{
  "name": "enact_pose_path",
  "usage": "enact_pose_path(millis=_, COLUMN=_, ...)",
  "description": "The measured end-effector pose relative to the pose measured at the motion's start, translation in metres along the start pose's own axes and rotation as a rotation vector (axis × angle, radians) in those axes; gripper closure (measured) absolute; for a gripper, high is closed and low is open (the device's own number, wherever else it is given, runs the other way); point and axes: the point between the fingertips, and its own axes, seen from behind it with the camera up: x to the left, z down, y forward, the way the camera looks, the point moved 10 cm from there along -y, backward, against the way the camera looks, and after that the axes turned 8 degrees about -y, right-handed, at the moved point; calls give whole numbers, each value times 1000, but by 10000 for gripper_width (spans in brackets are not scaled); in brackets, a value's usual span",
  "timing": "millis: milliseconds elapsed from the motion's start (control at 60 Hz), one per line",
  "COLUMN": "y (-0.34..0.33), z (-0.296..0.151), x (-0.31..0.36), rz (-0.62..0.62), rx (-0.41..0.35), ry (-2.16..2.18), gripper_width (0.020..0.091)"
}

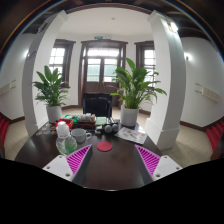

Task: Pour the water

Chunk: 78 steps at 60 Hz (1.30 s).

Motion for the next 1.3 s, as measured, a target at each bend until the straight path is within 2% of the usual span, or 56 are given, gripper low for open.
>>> enact_pose_path(millis=233, y=2, z=51, x=42, rz=-119, rx=31, ry=44, gripper_width=248)
enact_pose_path(millis=367, y=7, z=70, x=84, rz=-198, rx=3, ry=43, gripper_width=252)
enact_pose_path(millis=550, y=37, z=67, x=126, rz=-248, rx=-39, ry=44, gripper_width=242)
enact_pose_path(millis=683, y=69, z=60, x=138, rz=-229, rx=-85, ry=26, gripper_width=243)
enact_pose_path(millis=833, y=97, z=52, x=142, rz=-219, rx=-102, ry=58, gripper_width=263)
enact_pose_path(millis=900, y=107, z=48, x=145, rz=-222, rx=-128, ry=48, gripper_width=330)
enact_pose_path(millis=983, y=112, z=46, x=148, rz=-223, rx=-160, ry=33, gripper_width=458)
enact_pose_path(millis=1017, y=113, z=45, x=150, rz=-229, rx=-174, ry=26, gripper_width=519)
enact_pose_path(millis=1033, y=114, z=45, x=151, rz=-233, rx=-179, ry=21, gripper_width=575)
enact_pose_path(millis=1067, y=115, z=43, x=151, rz=-225, rx=-188, ry=13, gripper_width=573)
enact_pose_path(millis=1200, y=113, z=46, x=153, rz=-186, rx=-245, ry=3, gripper_width=701)
enact_pose_path(millis=1233, y=113, z=46, x=154, rz=-187, rx=-252, ry=-3, gripper_width=696)
enact_pose_path(millis=1250, y=113, z=46, x=154, rz=-187, rx=-253, ry=-7, gripper_width=738)
enact_pose_path(millis=1300, y=114, z=46, x=153, rz=-183, rx=-246, ry=-5, gripper_width=739)
